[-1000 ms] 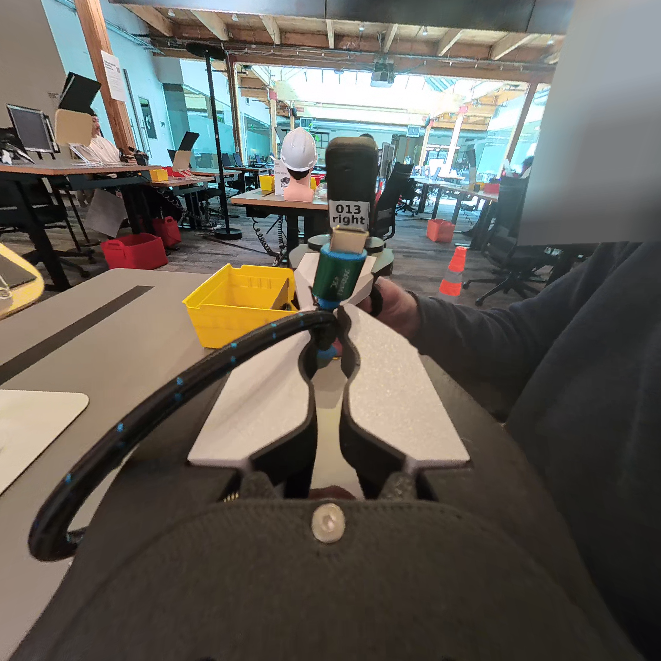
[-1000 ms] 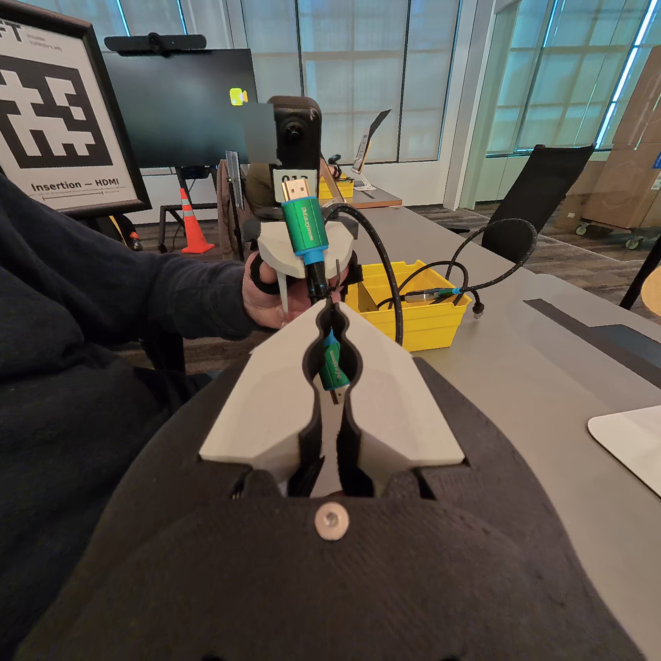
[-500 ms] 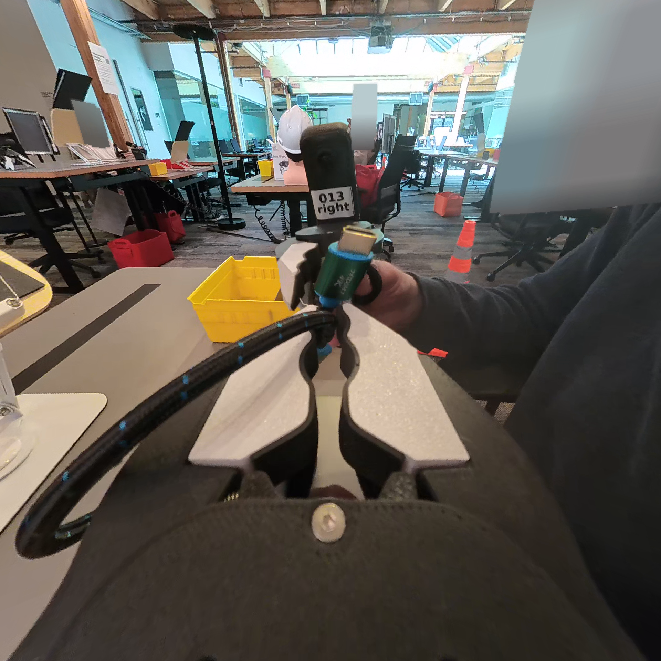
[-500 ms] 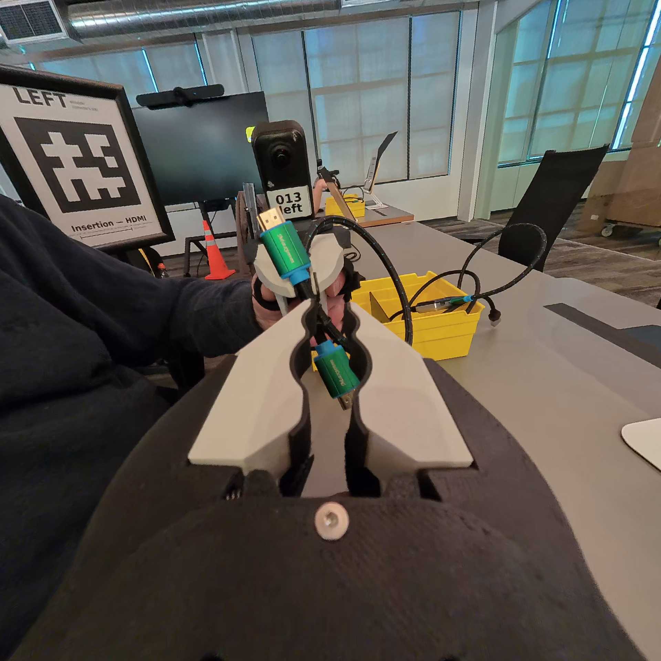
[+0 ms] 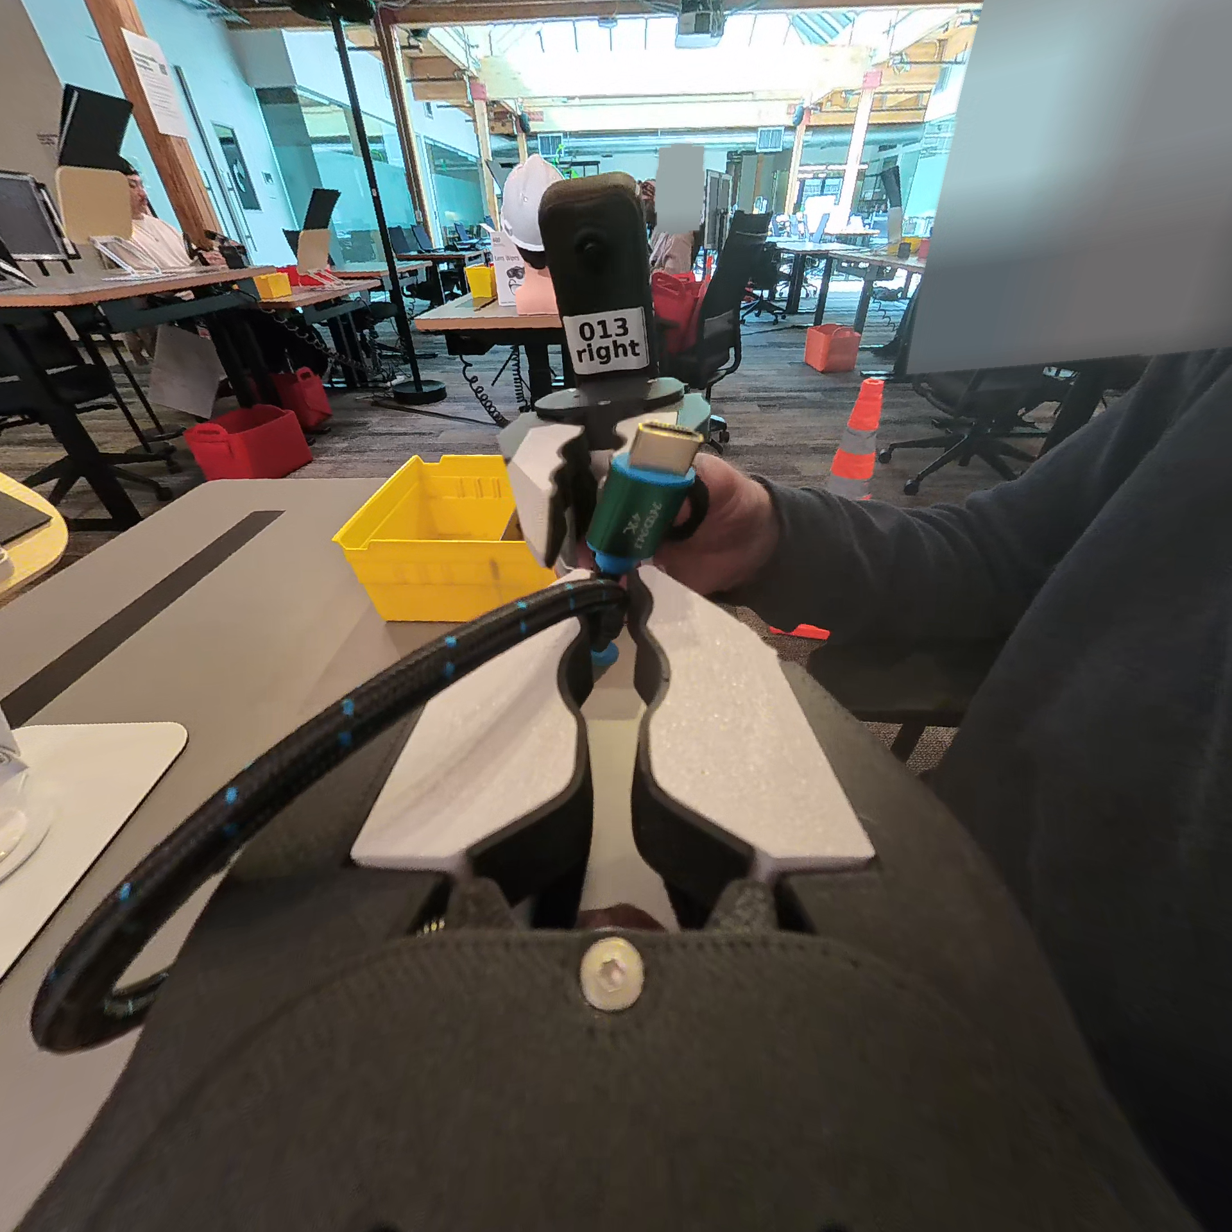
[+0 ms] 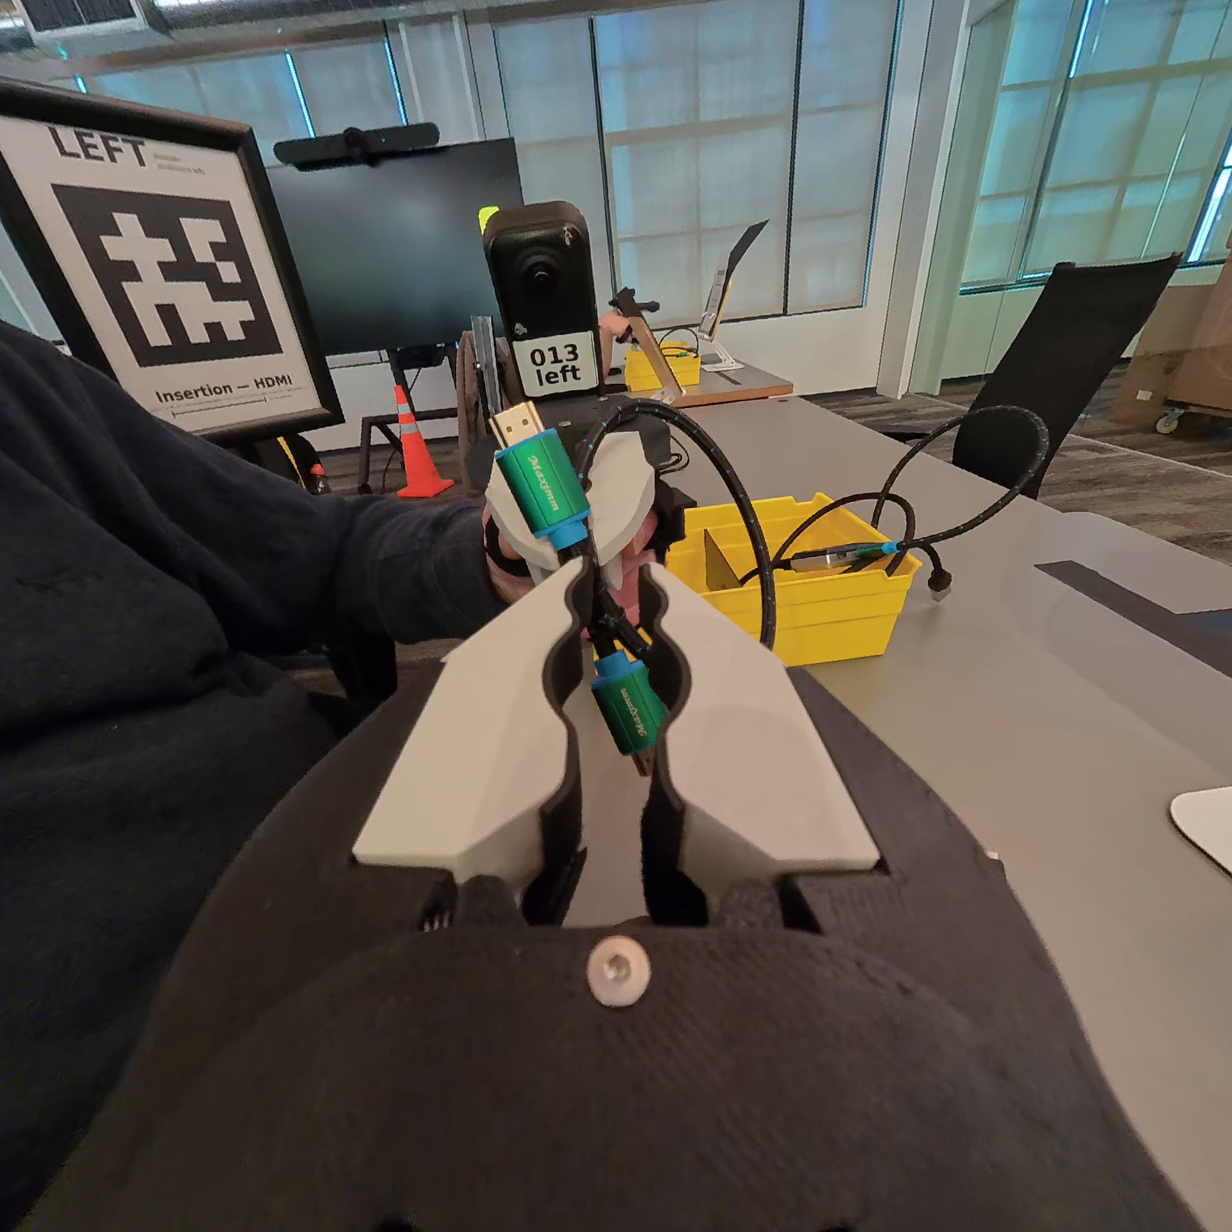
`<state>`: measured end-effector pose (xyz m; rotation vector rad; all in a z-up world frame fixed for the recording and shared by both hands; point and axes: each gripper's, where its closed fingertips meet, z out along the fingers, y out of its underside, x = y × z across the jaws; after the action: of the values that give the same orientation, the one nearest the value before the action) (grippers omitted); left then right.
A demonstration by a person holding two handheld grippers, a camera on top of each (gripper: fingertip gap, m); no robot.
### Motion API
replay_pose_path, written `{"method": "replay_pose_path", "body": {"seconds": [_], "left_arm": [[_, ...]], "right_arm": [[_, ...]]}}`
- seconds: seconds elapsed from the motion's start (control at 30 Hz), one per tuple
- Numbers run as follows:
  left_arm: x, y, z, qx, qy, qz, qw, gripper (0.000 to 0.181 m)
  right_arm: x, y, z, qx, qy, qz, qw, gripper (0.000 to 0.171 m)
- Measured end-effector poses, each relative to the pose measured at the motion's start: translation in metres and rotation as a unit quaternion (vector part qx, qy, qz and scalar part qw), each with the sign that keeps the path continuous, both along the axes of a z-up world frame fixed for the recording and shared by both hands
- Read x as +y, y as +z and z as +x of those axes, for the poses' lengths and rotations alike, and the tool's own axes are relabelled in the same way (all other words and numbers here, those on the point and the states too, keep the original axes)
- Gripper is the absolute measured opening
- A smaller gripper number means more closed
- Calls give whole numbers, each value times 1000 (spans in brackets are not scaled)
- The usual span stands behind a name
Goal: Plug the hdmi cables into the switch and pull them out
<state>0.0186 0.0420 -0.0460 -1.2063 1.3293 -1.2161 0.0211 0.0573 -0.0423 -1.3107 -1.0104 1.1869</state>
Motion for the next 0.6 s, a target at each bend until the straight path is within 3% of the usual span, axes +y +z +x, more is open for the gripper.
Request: {"method": "replay_pose_path", "body": {"seconds": [0.1,0.6], "left_arm": [[0,1,0,-1,1,1,1000,7],[-2,-2,1,27,25,70,997,7]], "right_arm": [[-2,-3,1,-12,2,9,1000,0],[-2,-2,2,14,13,-44,999,0]]}}
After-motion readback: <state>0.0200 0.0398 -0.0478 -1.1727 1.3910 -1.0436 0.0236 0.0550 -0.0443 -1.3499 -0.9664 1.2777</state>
